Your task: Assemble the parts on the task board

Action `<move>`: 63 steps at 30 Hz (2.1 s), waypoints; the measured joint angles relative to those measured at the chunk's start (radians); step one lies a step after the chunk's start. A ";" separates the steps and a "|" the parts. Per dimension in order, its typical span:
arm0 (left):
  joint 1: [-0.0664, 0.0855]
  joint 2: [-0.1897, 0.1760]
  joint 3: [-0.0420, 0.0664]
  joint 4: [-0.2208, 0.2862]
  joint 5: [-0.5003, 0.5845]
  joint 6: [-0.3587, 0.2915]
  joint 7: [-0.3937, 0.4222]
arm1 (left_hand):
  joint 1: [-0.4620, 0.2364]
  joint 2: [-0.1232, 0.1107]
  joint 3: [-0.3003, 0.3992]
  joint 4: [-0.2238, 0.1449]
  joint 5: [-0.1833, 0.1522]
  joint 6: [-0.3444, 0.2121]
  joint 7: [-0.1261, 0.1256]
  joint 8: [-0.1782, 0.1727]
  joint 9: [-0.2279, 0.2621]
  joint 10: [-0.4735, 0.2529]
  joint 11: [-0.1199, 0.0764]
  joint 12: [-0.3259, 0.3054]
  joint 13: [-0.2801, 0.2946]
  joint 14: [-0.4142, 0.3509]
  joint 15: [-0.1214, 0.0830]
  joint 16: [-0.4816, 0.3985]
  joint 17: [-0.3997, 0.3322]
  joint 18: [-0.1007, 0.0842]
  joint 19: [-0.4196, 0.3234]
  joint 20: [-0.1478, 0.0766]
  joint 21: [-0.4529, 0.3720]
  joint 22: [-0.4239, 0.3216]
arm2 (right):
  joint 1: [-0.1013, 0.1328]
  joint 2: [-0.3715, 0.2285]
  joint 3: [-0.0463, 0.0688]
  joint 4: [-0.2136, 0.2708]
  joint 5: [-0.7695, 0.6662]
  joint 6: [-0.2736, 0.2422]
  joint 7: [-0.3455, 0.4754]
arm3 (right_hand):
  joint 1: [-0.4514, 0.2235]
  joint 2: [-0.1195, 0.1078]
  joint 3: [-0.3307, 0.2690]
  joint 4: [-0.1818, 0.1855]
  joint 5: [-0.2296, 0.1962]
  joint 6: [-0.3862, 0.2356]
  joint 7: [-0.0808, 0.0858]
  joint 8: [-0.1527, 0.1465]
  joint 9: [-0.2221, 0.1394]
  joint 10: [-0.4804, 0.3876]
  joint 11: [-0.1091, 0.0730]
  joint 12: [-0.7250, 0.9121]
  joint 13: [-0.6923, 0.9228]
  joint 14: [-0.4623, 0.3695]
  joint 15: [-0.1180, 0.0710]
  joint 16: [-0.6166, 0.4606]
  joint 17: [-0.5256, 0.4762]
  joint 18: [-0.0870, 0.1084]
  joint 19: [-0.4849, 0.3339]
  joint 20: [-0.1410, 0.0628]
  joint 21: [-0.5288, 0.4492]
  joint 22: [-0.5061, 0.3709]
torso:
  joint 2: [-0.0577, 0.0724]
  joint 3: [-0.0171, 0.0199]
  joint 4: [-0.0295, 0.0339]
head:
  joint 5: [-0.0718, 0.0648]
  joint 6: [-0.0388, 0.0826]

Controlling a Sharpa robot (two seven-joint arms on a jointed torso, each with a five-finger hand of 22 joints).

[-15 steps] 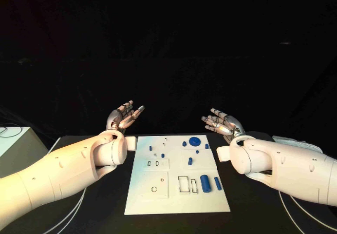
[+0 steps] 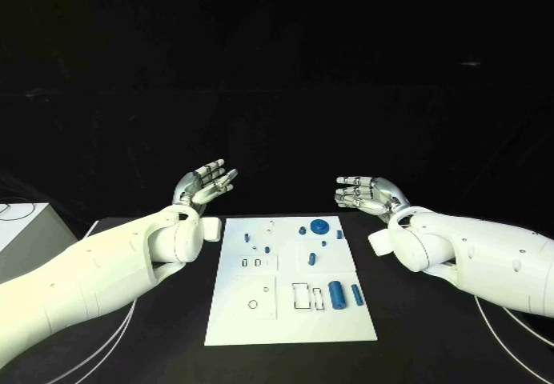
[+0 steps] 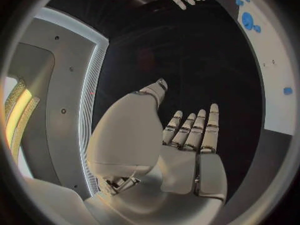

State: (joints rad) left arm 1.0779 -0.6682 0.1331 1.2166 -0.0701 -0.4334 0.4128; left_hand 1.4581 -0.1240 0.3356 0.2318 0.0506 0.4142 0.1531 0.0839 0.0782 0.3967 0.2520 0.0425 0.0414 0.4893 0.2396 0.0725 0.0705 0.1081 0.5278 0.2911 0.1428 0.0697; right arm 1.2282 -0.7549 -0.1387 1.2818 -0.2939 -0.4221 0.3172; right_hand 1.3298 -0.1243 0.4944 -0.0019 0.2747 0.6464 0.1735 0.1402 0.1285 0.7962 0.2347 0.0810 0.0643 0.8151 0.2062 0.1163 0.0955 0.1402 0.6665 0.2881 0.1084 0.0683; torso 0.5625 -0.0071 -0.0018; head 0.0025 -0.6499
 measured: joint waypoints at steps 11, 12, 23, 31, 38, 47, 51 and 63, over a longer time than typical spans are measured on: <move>0.000 -0.068 -0.001 0.093 -0.038 0.061 -0.028 | 0.003 -0.003 0.033 -0.048 0.000 0.314 0.034 0.103 0.061 0.469 -0.038 0.082 0.029 0.439 -0.074 0.163 0.097 0.065 0.327 -0.025 0.166 0.061 | 0.013 0.017 0.001 -0.034 -0.368 -0.061 -0.015 | -0.002 -0.052 0.047 -0.014 0.020 0.246 0.053 0.064 0.034 0.264 -0.059 0.010 0.001 0.249 -0.077 0.082 0.039 0.038 0.266 -0.049 0.114 0.036 | 0.013 -0.0031 -0.0036 | -0.006 -0.009; 0.000 -0.073 -0.001 0.102 -0.045 0.068 -0.031 | 0.015 -0.015 0.038 -0.075 0.000 0.340 0.040 0.114 0.066 0.490 -0.046 0.086 0.028 0.483 -0.090 0.192 0.117 0.065 0.388 -0.047 0.214 0.083 | 0.015 0.018 0.001 -0.036 -0.400 -0.067 -0.018 | 0.001 -0.054 0.048 -0.015 0.022 0.256 0.054 0.064 0.034 0.285 -0.066 0.010 0.001 0.278 -0.088 0.097 0.050 0.038 0.294 -0.062 0.137 0.046 | 0.016 -0.0031 -0.0036 | -0.007 -0.009; 0.000 -0.148 0.022 0.239 -0.118 0.131 -0.061 | -0.017 -0.024 0.083 -0.167 0.002 0.376 0.049 0.156 0.074 0.577 -0.087 0.078 0.027 0.570 -0.152 0.512 0.353 0.064 0.431 -0.118 0.630 0.333 | 0.059 0.028 0.002 -0.036 -0.750 -0.090 -0.083 | -0.002 -0.089 0.034 -0.013 0.006 0.362 -0.013 0.062 0.053 0.467 -0.160 -0.015 0.019 0.648 -0.214 0.714 0.526 0.013 0.618 -0.204 0.734 0.519 | 0.056 -0.0019 0.0026 | -0.020 0.008; 0.000 -0.196 0.053 0.340 -0.144 0.156 -0.077 | -0.055 -0.047 0.159 -0.170 0.002 0.398 0.056 0.189 0.085 0.625 -0.097 0.085 0.032 0.541 -0.159 0.735 0.483 0.064 0.381 -0.118 0.828 0.455 | 0.084 0.048 0.002 -0.035 -0.952 -0.047 -0.179 | -0.007 -0.117 0.087 0.002 -0.003 0.361 -0.012 0.045 0.081 0.457 -0.147 -0.015 0.021 0.650 -0.212 1.155 0.973 -0.048 0.726 -0.191 1.144 1.023 | 0.097 -0.0060 0.0131 | -0.032 0.022; -0.001 -0.220 0.073 0.397 -0.157 0.169 -0.087 | -0.069 -0.053 0.176 -0.168 0.002 0.401 0.052 0.197 0.094 0.628 -0.100 0.097 0.034 0.541 -0.159 0.795 0.510 0.064 0.373 -0.120 0.876 0.481 | 0.091 0.079 0.002 -0.055 -1.080 -0.001 -0.264 | -0.018 -0.136 0.095 0.010 -0.016 0.353 -0.004 0.037 0.089 0.407 -0.135 -0.015 0.009 0.650 -0.204 1.187 1.000 -0.048 0.743 -0.184 1.194 1.094 | 0.129 -0.0114 0.0286 | -0.042 0.028; -0.002 -0.242 0.093 0.436 -0.166 0.178 -0.094 | -0.073 -0.057 0.183 -0.170 0.002 0.401 0.052 0.200 0.098 0.635 -0.100 0.103 0.036 0.541 -0.159 0.828 0.523 0.064 0.373 -0.120 0.899 0.494 | 0.093 0.119 0.003 -0.079 -1.175 0.045 -0.337 | -0.024 -0.142 0.087 0.018 -0.027 0.349 -0.001 0.032 0.093 0.373 -0.127 -0.015 0.004 0.651 -0.199 1.206 1.011 -0.048 0.749 -0.178 1.210 1.116 | 0.161 -0.0171 0.0463 | -0.052 0.036; -0.002 -0.249 0.098 0.450 -0.169 0.180 -0.096 | -0.076 -0.060 0.186 -0.167 0.002 0.401 0.052 0.204 0.098 0.635 -0.100 0.103 0.036 0.541 -0.159 0.828 0.525 0.063 0.373 -0.120 0.903 0.496 | 0.093 0.128 0.003 -0.089 -1.203 0.059 -0.360 | -0.029 -0.147 0.084 0.022 -0.027 0.349 -0.001 0.032 0.093 0.368 -0.129 -0.015 0.004 0.651 -0.199 1.211 1.013 -0.048 0.750 -0.177 1.214 1.121 | 0.171 -0.0189 0.0502 | -0.055 0.039; -0.002 -0.255 0.105 0.464 -0.174 0.183 -0.099 | -0.077 -0.061 0.186 -0.167 0.002 0.401 0.052 0.204 0.099 0.635 -0.100 0.103 0.036 0.545 -0.163 0.833 0.526 0.062 0.373 -0.120 0.903 0.497 | 0.098 0.143 0.003 -0.102 -1.256 0.080 -0.415 | -0.033 -0.151 0.074 0.031 -0.036 0.345 -0.004 0.028 0.097 0.365 -0.133 -0.015 0.005 0.651 -0.199 1.218 1.017 -0.048 0.753 -0.173 1.225 1.140 | 0.191 -0.0234 0.0568 | -0.061 0.044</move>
State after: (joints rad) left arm 1.0757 -0.9236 0.2382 1.6808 -0.2439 -0.2499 0.3136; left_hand 1.3813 -0.1847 0.5217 0.0649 0.0530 0.8153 0.2055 0.2880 0.1776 1.0315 0.1518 0.1450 0.0772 1.0346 0.0770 0.9052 0.5968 0.1705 0.9004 0.1715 1.0459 0.5669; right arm 1.3257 -0.6119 -0.1357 1.1797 -1.5495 -0.3417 -0.0973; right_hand 1.2964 -0.2754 0.5682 0.0296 0.2386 0.9917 0.1692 0.1678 0.2251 1.1608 0.1018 0.0659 0.0694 1.4665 0.0072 1.3347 1.1127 0.0921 1.4200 0.1148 1.3331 1.2085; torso 0.7533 -0.0305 0.0549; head -0.0587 -0.6064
